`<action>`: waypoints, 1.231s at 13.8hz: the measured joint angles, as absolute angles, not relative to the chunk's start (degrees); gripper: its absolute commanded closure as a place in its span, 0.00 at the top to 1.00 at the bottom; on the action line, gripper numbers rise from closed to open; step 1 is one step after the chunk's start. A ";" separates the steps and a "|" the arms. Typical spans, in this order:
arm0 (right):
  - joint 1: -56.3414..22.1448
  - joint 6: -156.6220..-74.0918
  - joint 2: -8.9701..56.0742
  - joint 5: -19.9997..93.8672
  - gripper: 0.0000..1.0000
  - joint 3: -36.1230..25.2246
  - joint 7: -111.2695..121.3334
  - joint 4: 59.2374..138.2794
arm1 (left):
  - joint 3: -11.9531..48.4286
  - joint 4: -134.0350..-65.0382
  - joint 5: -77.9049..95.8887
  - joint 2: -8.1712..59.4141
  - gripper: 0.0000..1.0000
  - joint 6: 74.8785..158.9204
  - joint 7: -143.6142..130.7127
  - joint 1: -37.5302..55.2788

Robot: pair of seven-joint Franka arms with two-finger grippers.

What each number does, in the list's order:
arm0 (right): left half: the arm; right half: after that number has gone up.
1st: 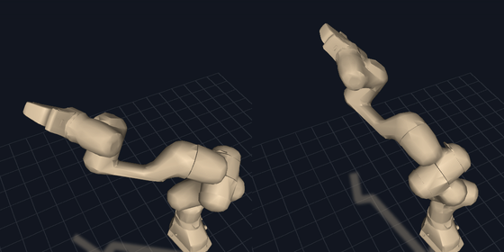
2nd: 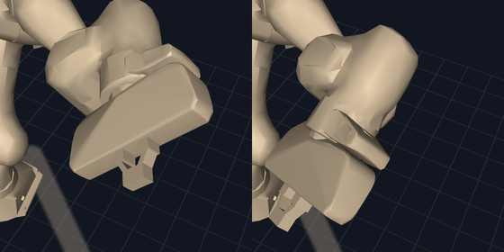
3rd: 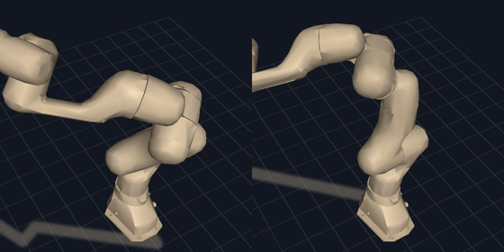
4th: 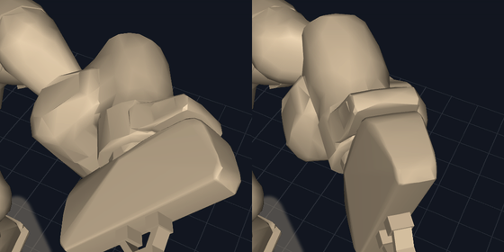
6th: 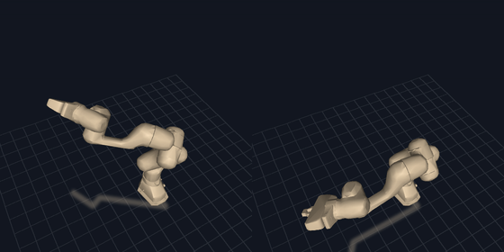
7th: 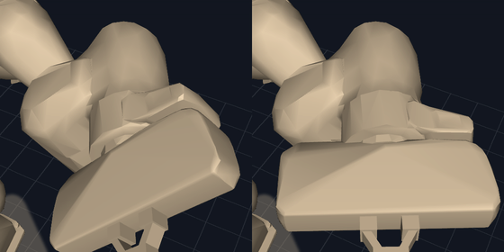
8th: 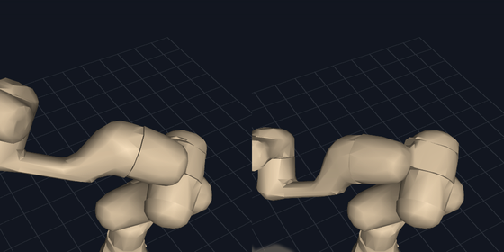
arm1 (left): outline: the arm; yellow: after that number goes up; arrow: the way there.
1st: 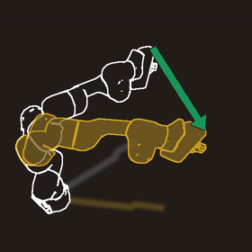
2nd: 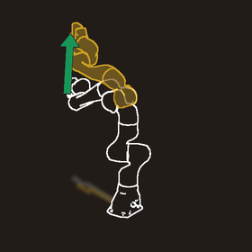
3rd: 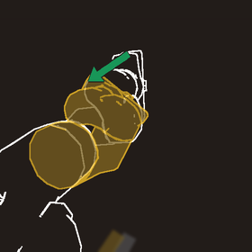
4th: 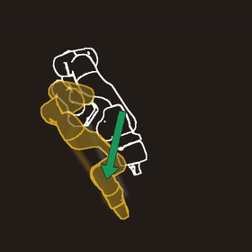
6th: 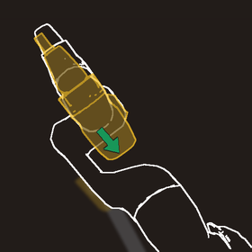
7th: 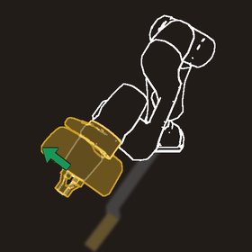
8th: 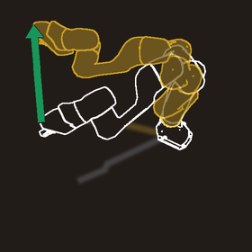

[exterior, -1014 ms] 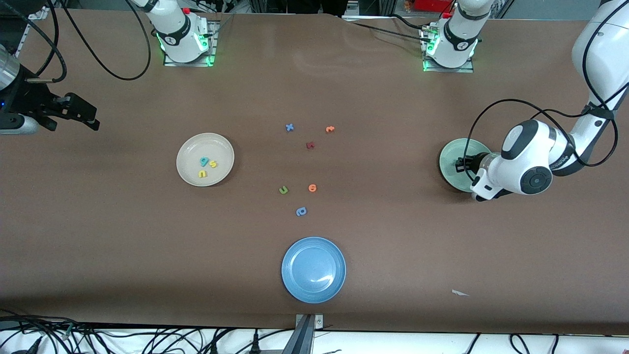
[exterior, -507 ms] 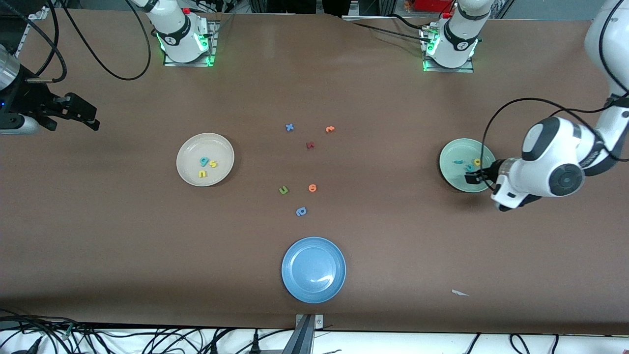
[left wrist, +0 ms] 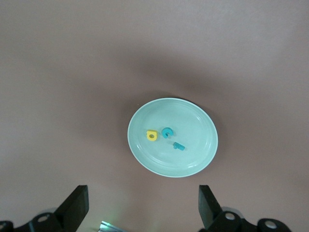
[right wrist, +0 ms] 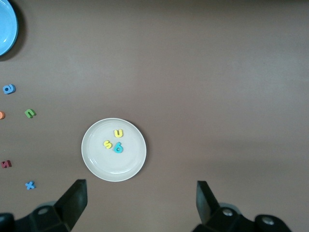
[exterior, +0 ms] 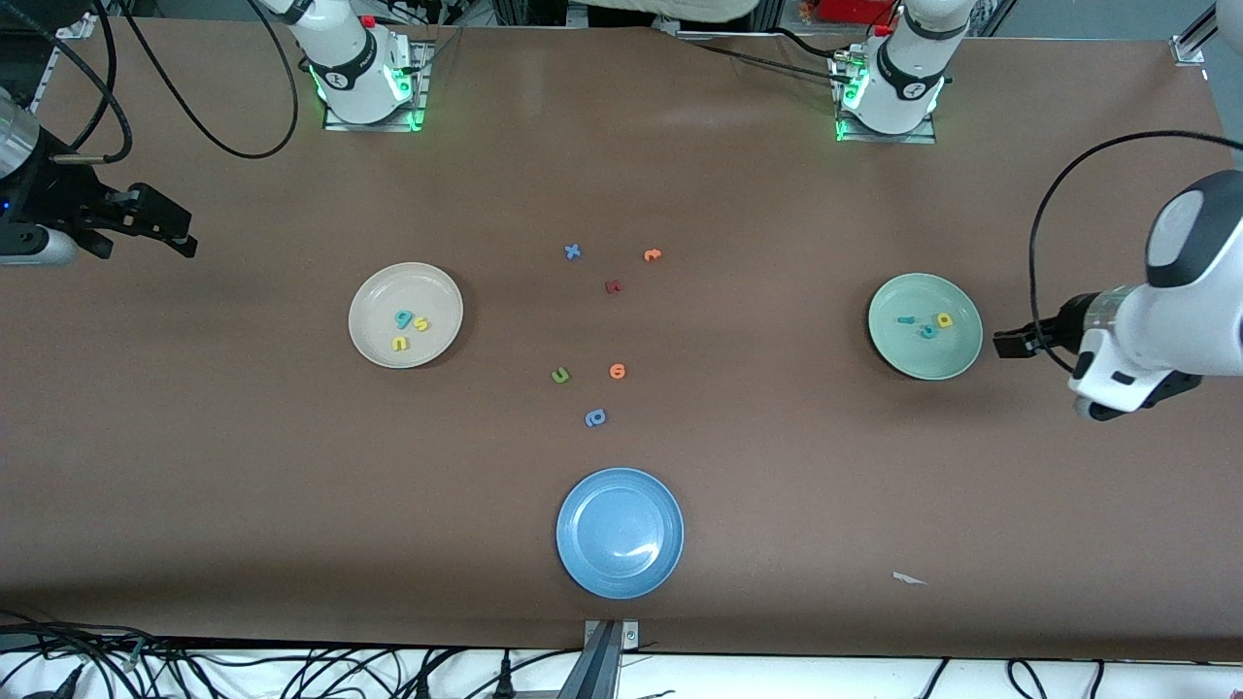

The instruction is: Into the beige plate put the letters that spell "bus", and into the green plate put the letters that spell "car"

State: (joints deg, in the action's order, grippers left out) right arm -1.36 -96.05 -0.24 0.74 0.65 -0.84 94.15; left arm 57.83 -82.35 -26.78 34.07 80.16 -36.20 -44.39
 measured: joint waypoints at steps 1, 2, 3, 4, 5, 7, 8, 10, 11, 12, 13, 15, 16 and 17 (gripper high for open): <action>-1.36 -96.04 -0.24 0.74 1.00 0.65 -0.84 94.15 | 57.84 -80.16 -26.78 34.07 1.00 78.49 -34.74 -43.79; -1.36 -96.04 -0.24 0.74 1.00 0.65 -0.84 94.15 | 57.77 -78.11 -26.78 34.07 1.00 77.01 -32.86 -43.08; -1.36 -96.04 -0.24 0.74 1.00 0.65 -0.84 94.15 | 57.27 -76.14 -26.78 34.07 1.00 75.62 -30.64 -41.88; -1.36 -96.04 -0.24 0.74 1.00 0.64 -0.84 94.15 | 55.20 -73.74 -26.78 34.03 1.00 73.88 -28.52 -39.41; -1.36 -96.04 -0.24 0.74 1.00 0.65 -0.84 94.14 | 50.98 -70.77 -26.61 33.98 1.00 72.01 -26.02 -35.38; -1.36 -96.04 -0.24 0.74 1.00 0.65 -0.84 94.15 | 40.40 -64.15 -23.68 34.02 1.00 68.90 -21.69 -26.14; -1.36 -96.04 -0.24 0.74 1.00 0.65 -0.84 94.14 | 35.26 -61.63 -20.42 33.96 1.00 68.08 -20.75 -22.42; -1.36 -96.03 -0.24 0.74 1.00 0.65 -0.84 94.15 | 24.82 -58.99 -14.02 33.65 1.00 67.44 -18.67 -16.03; -1.36 -96.03 -0.24 0.74 1.00 0.65 -0.84 94.15 | 18.73 -58.40 -10.20 33.21 0.99 67.38 -17.03 -12.56; -1.36 -96.03 -0.24 0.74 1.00 0.65 -0.84 94.15 | 12.39 -58.18 -5.66 32.62 0.99 67.37 -15.45 -9.12; -1.36 -96.03 -0.24 0.74 1.00 0.65 -0.84 94.15 | 6.57 -58.09 -1.26 32.00 0.99 67.46 -14.04 -6.20; -1.36 -96.03 -0.24 0.73 1.00 0.65 -0.84 94.15 | -2.17 -58.52 4.40 30.36 0.99 68.89 -11.89 -1.77; -1.36 -96.03 -0.24 0.73 1.00 0.65 -0.84 94.15 | -3.93 -59.98 5.16 29.02 0.99 70.86 -11.58 -0.69; -1.35 -96.03 -0.24 0.73 1.00 0.65 -0.84 94.15 | -4.42 -62.79 5.24 27.09 0.99 73.90 -11.49 -0.21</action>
State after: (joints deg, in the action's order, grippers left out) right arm -1.35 -96.03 -0.24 0.73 0.65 -0.84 94.15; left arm -4.42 -62.79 5.24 27.09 73.90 -11.49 -0.21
